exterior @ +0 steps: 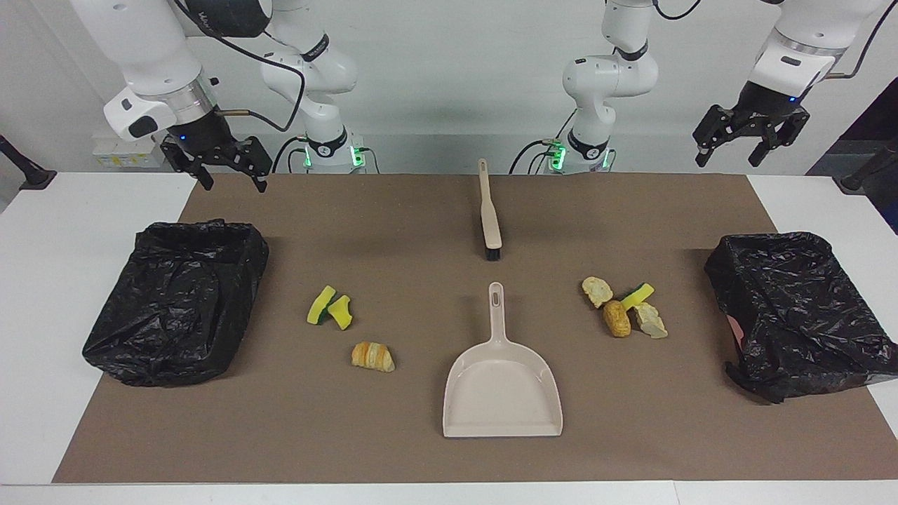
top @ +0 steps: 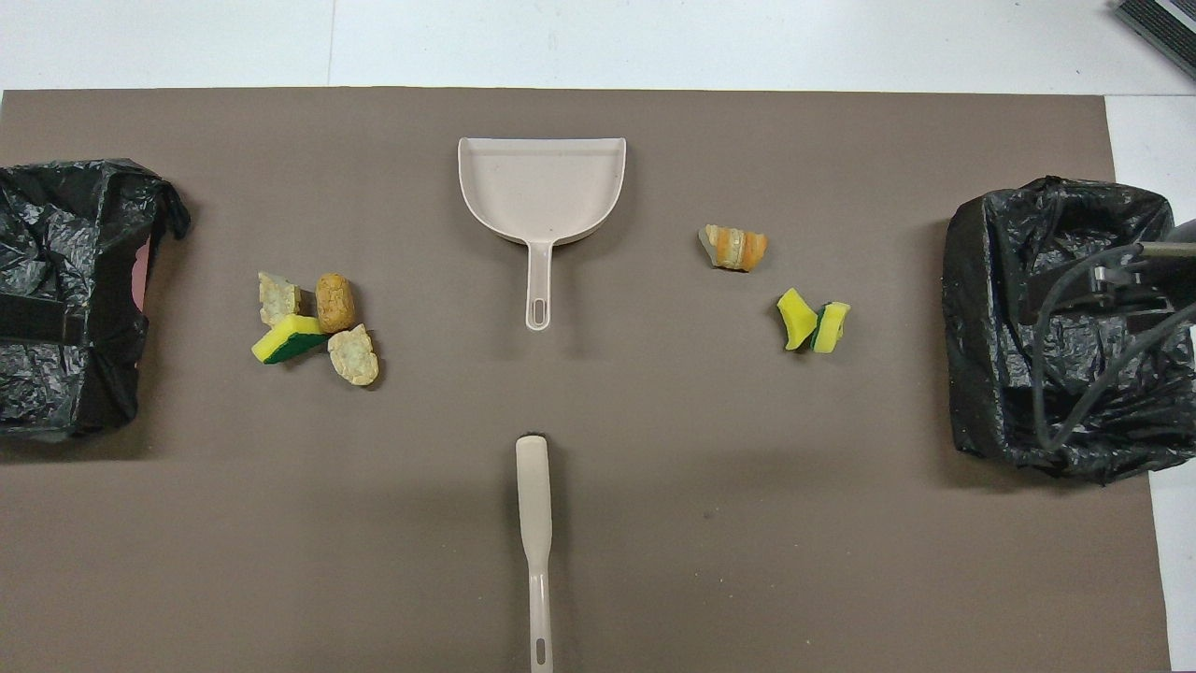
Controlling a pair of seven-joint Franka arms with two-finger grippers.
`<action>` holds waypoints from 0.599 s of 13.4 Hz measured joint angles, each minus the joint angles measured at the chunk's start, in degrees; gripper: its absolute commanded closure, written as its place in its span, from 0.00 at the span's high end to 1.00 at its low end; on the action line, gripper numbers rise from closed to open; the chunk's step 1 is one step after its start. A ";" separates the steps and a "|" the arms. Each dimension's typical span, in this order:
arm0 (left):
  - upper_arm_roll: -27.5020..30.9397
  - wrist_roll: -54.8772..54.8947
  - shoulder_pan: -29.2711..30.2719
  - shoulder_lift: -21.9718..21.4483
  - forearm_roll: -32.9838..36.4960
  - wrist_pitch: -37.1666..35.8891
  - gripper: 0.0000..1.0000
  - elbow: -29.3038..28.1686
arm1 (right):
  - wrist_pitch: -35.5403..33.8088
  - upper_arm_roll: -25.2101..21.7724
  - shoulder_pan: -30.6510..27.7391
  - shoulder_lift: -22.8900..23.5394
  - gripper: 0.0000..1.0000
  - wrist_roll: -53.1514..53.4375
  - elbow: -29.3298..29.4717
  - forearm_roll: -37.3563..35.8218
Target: Sweep and dump trash in bin
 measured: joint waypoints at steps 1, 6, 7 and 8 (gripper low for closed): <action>0.00 0.00 0.00 0.00 0.00 0.00 1.00 0.00 | -0.10 -0.13 -0.10 0.00 1.00 0.00 0.00 -0.06; 0.00 0.00 0.00 0.00 0.00 -0.01 1.00 0.00 | -0.48 0.20 -0.85 -0.16 1.00 0.00 0.00 -0.05; 0.00 0.00 0.00 0.00 0.00 -0.01 1.00 0.00 | -1.10 0.70 -0.59 -0.13 1.00 0.00 -0.06 -0.04; 0.00 0.00 0.00 0.00 0.00 -0.01 1.00 0.00 | -1.31 1.40 -0.28 0.08 1.00 0.00 -0.21 -0.03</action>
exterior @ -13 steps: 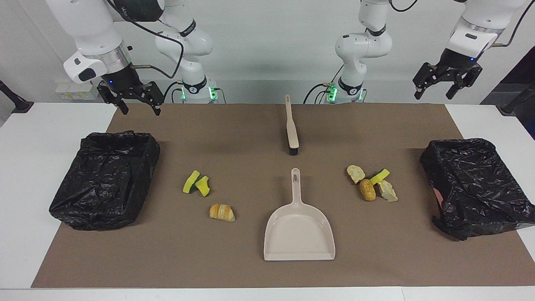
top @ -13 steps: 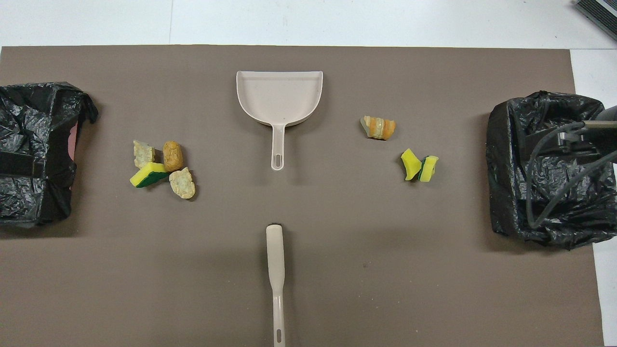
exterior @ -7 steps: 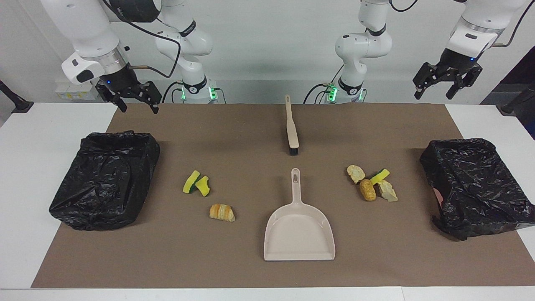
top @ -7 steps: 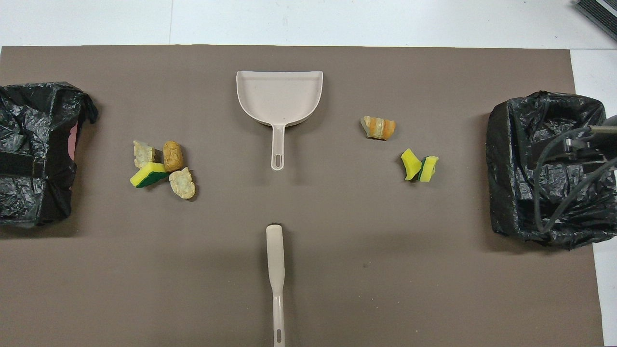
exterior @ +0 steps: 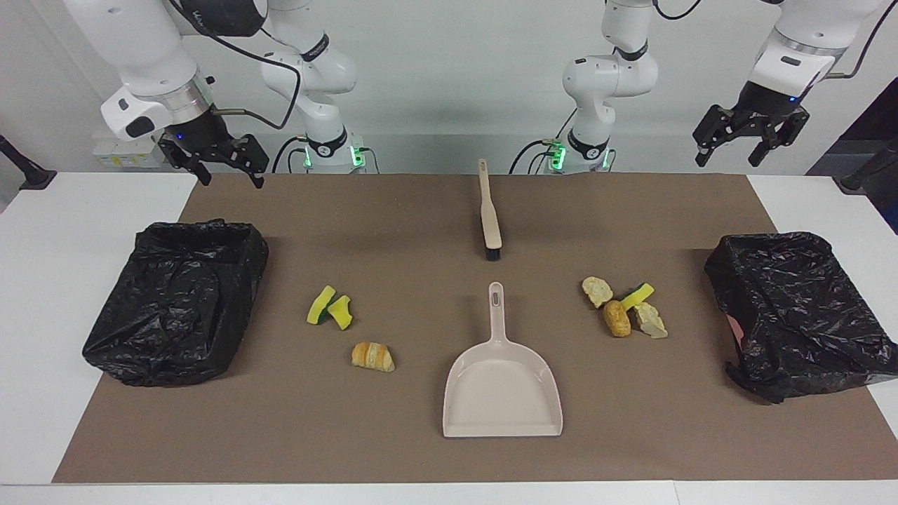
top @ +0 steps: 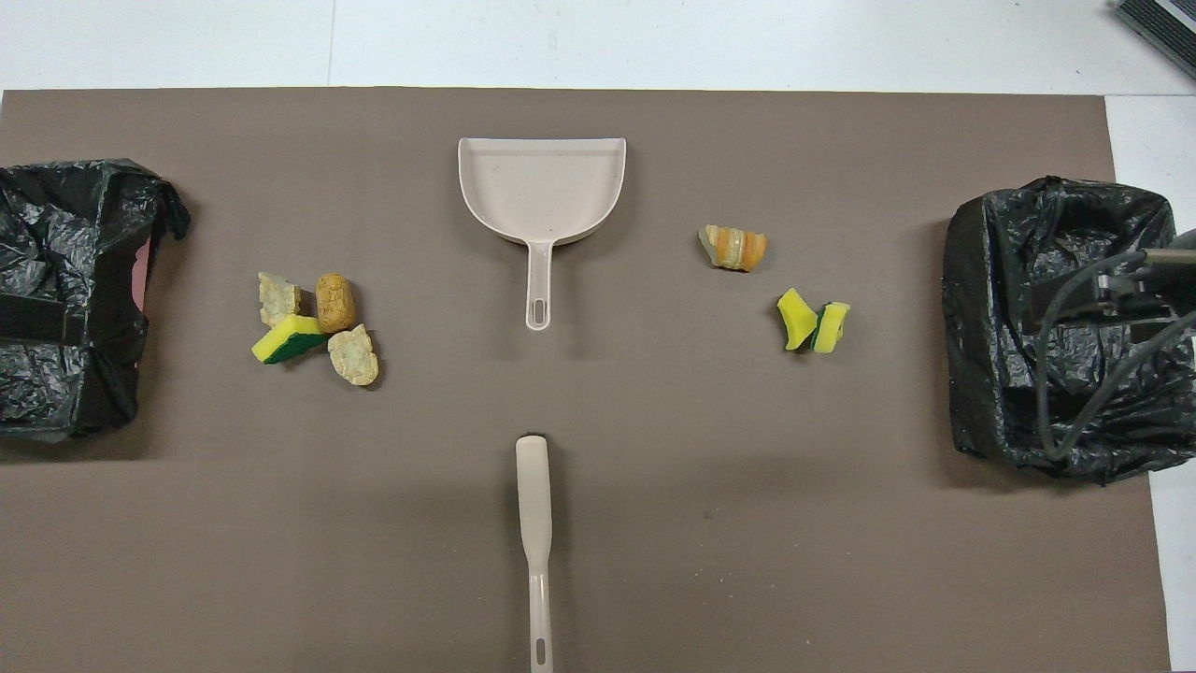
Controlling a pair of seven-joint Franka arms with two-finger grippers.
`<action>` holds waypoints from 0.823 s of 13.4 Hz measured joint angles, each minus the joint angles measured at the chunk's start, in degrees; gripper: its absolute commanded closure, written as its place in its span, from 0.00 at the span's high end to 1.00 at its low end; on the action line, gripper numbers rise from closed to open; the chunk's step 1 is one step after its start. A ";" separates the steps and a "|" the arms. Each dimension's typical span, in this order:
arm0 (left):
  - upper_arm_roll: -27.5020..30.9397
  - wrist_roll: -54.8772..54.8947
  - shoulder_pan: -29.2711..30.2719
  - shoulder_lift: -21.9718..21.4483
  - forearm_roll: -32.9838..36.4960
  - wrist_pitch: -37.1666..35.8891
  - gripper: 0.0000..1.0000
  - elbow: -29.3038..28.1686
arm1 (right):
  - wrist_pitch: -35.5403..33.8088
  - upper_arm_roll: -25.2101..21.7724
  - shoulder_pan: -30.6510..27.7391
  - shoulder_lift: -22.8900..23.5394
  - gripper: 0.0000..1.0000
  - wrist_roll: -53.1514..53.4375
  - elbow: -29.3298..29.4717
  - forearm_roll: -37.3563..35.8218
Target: Sweep and dump trash in bin
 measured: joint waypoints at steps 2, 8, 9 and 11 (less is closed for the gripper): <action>-0.08 0.01 -0.03 0.00 0.00 0.07 1.00 0.00 | 0.05 0.87 1.96 1.45 1.00 0.00 0.02 0.01; -1.17 -0.07 -0.12 -1.42 0.00 -0.99 1.00 -2.33 | 8.00 1.54 9.24 9.04 1.00 6.07 1.72 0.06; -1.17 -0.07 -0.12 -2.36 0.00 -1.07 1.00 -3.87 | 9.94 1.68 10.16 10.40 1.00 7.07 1.76 0.09; -1.14 -0.08 -0.11 -4.01 0.00 -1.04 1.00 -6.92 | 14.42 2.33 11.85 13.53 1.00 8.59 1.96 1.13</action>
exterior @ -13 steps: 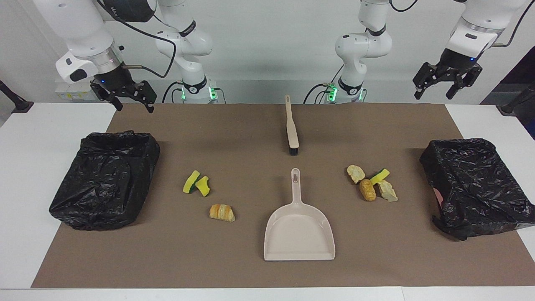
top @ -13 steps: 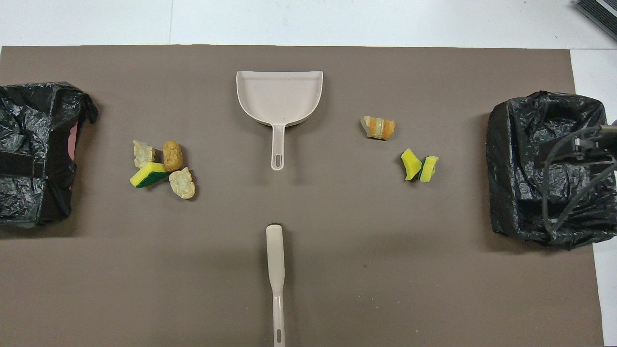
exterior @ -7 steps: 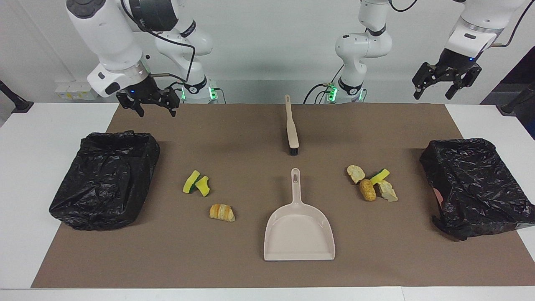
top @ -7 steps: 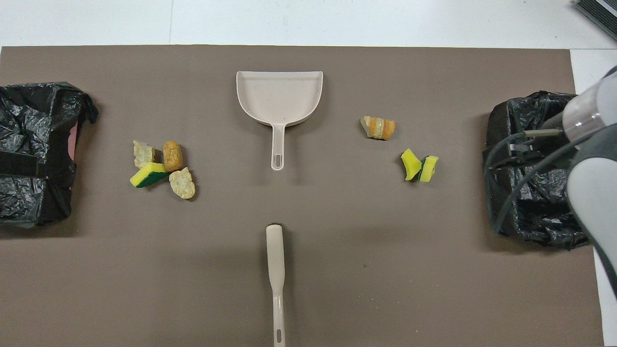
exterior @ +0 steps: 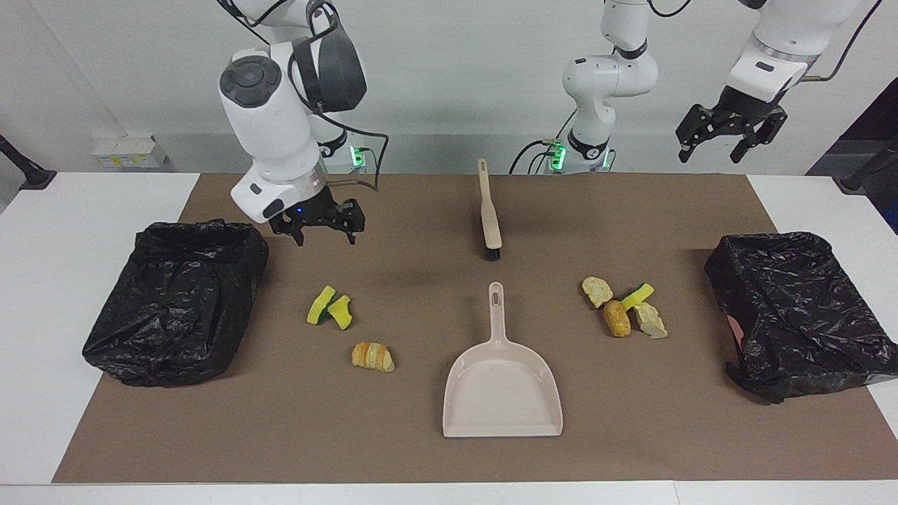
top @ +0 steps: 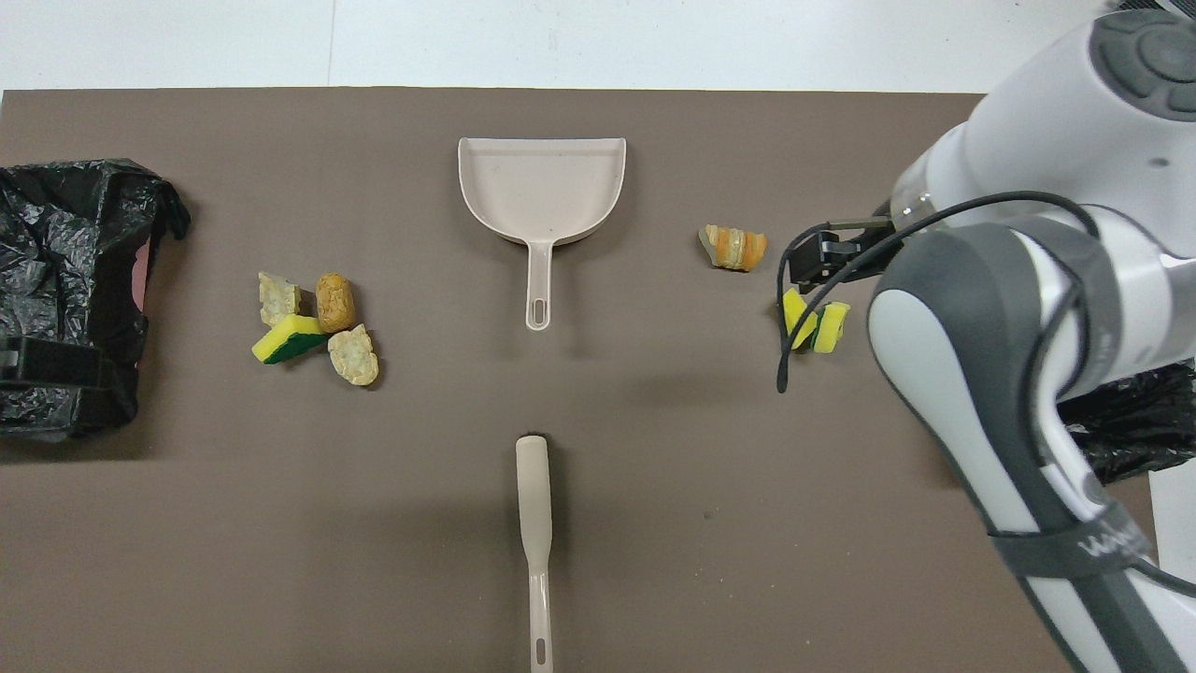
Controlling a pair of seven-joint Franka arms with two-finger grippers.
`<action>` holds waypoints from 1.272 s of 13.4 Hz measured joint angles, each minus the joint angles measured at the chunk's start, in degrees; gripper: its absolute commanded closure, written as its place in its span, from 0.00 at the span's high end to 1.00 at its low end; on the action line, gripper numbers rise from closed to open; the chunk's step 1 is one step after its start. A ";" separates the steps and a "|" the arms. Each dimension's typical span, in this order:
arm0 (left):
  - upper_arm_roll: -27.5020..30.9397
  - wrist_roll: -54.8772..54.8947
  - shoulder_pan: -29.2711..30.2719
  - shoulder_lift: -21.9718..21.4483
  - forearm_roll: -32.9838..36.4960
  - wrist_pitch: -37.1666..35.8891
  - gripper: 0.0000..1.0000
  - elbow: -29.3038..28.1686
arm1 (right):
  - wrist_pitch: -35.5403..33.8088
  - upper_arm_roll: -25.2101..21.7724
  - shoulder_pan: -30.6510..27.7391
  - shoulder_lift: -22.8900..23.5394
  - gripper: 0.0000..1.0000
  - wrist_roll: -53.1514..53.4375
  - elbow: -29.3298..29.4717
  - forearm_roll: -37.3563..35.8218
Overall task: Sweep and dump trash in bin
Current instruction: 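Reach the right gripper to the dustpan handle and grasp it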
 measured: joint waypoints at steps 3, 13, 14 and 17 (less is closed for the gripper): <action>0.65 -0.01 0.08 -0.73 0.00 0.03 1.00 -1.30 | 7.74 0.50 3.14 4.63 1.00 2.43 0.67 1.19; 0.77 -0.01 0.07 -0.77 0.00 1.18 1.00 -4.69 | 20.48 0.09 20.64 22.70 0.99 24.43 13.34 -6.57; 0.72 -0.01 0.06 -0.77 0.00 1.19 1.00 -4.73 | 21.07 -0.02 21.12 23.71 0.95 24.48 14.05 -7.24; 0.66 -0.01 0.06 -0.77 0.00 1.20 1.00 -4.96 | 22.68 -0.09 21.97 25.22 0.86 24.48 14.60 -9.22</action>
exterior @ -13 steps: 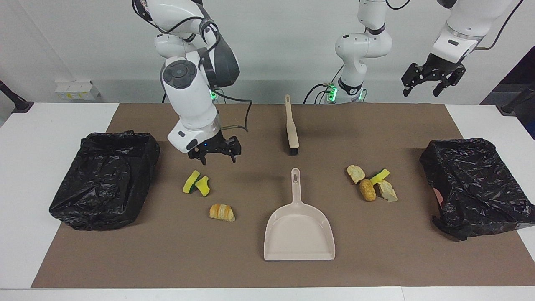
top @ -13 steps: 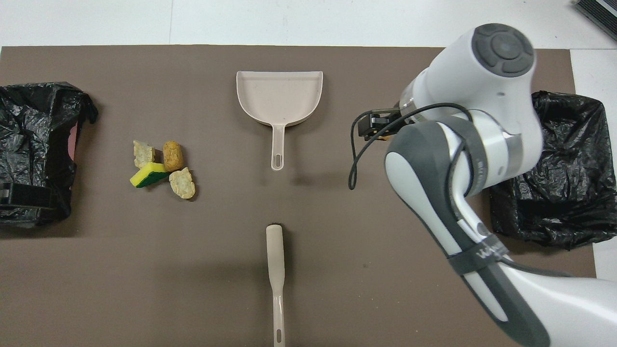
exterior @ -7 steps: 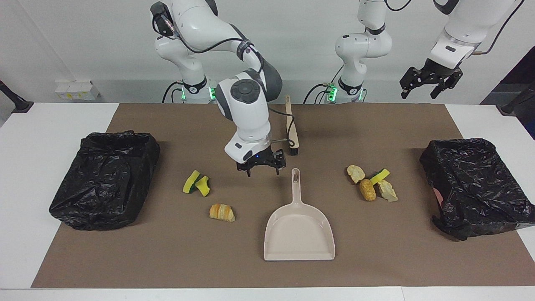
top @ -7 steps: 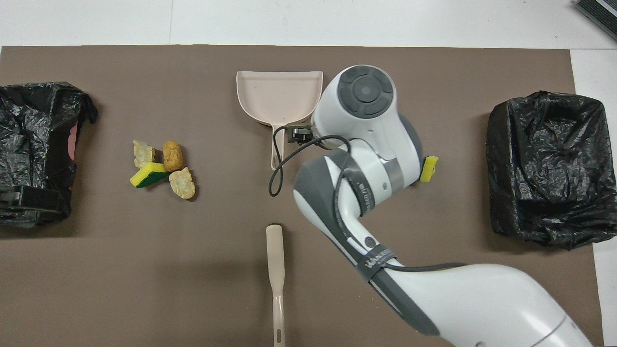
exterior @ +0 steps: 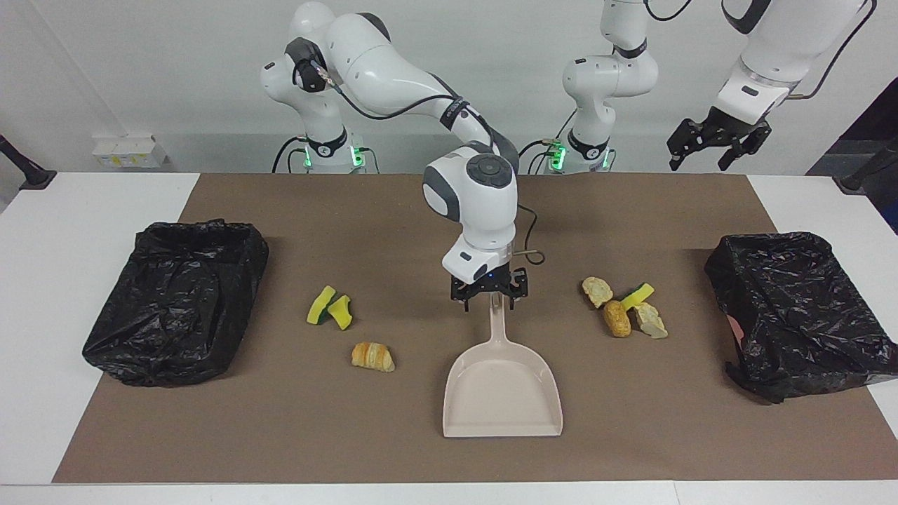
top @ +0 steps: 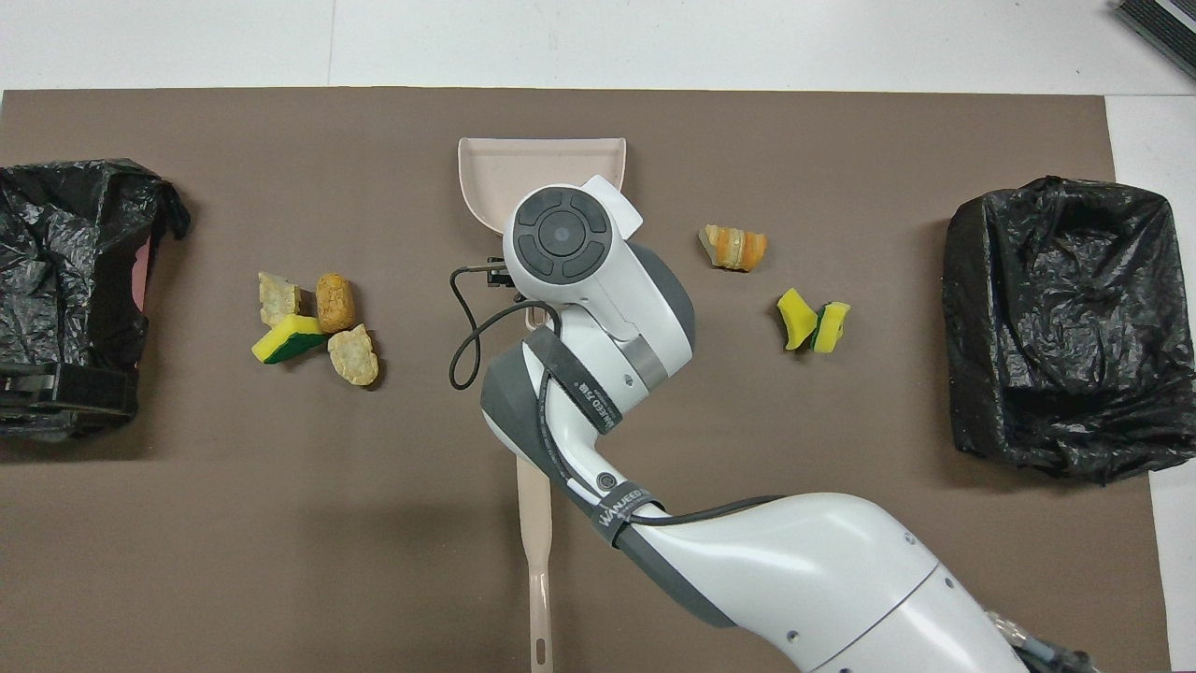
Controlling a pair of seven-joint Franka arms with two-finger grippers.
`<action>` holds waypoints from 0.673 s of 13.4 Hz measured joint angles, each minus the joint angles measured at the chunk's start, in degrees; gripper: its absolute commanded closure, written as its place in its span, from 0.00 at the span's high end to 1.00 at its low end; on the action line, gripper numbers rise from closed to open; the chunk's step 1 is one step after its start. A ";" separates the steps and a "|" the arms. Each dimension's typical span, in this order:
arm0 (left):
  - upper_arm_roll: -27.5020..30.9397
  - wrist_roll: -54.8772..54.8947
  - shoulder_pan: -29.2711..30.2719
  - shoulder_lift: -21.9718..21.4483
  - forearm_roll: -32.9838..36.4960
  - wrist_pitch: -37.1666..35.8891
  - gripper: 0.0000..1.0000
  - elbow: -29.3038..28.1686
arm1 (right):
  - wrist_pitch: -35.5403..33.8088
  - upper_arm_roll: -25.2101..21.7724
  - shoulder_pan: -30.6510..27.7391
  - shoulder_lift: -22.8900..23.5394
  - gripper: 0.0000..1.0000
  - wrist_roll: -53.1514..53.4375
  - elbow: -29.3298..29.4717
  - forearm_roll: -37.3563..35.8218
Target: Sweep and dump trash in bin
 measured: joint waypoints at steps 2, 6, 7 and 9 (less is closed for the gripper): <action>0.06 0.00 0.00 0.00 0.00 0.03 1.00 -0.18 | 0.48 0.01 0.45 0.95 0.72 0.00 0.03 -2.26; 0.05 0.00 0.00 -0.01 0.00 0.04 1.00 -0.50 | 0.49 0.01 1.53 1.76 0.38 0.00 0.04 -3.76; 0.02 0.00 0.00 -0.01 0.00 0.04 1.00 -0.51 | 0.43 0.00 1.60 1.76 0.12 0.00 0.04 -3.84; 0.01 0.01 0.00 -0.02 0.00 0.04 1.00 -0.54 | -0.04 -0.02 1.58 1.76 0.00 0.00 0.08 -4.24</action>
